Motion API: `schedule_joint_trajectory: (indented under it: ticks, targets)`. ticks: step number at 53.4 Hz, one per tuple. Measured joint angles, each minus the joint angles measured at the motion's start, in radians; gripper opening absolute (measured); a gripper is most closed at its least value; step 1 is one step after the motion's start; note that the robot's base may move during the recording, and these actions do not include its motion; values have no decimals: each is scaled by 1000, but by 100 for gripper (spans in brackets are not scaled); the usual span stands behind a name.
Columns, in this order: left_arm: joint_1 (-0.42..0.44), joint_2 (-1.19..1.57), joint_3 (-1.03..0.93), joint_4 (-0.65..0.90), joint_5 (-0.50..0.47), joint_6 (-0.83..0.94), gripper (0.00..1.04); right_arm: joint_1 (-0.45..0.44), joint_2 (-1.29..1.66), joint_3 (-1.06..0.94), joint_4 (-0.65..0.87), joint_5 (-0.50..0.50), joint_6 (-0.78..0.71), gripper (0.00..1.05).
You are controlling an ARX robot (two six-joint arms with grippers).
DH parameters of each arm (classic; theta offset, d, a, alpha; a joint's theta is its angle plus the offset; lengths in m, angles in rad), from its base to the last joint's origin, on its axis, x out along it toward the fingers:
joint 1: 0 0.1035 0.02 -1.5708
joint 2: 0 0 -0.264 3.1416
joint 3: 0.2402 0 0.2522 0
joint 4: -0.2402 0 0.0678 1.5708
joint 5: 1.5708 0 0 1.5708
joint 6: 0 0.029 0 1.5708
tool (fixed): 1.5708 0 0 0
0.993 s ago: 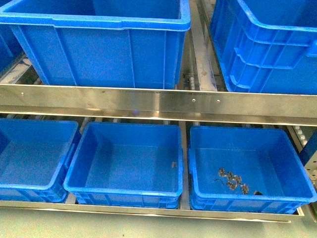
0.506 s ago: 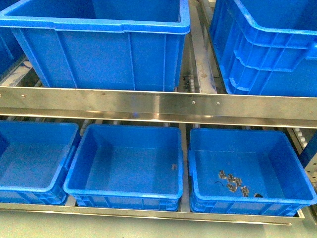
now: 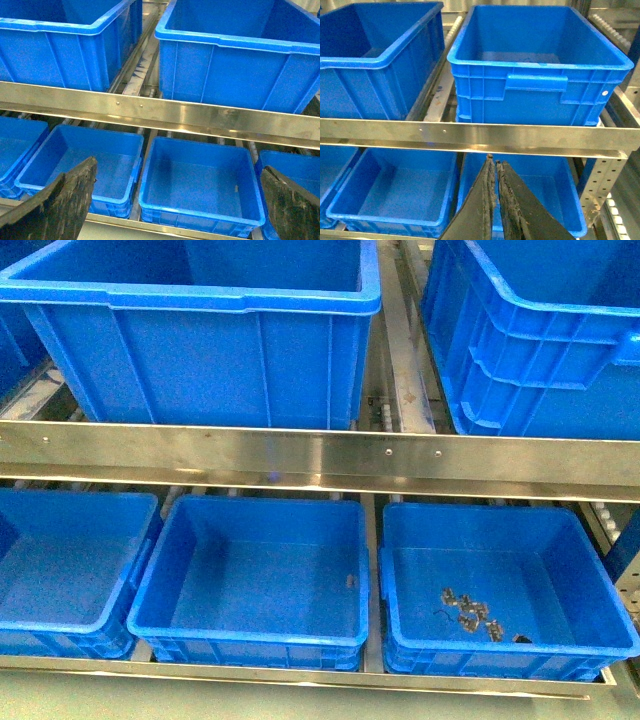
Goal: Pick red and yellow buttons and place in box
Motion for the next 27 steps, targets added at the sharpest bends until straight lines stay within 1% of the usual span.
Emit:
schedule_joint_trajectory:
  ticks: [1,3,4,5,8,27]
  targets:
    - [0,0,0,0,0,0,97,-8,-5,-5,0,-8,0,3]
    - [0,0,0,0,0,0,97,-62,-17,-19,-2,-91,-1,3]
    - [0,0,0,0,0,0,97,-106,-24,-28,-2,-137,-1,3]
    - [0,0,0,0,0,0,97,-137,-28,-35,-2,-160,-1,3]
    - [0,0,0,0,-1,0,97,-166,-37,-46,-2,-161,-1,3]
    - [0,0,0,0,0,0,97,-174,-78,-93,6,-169,-1,3]
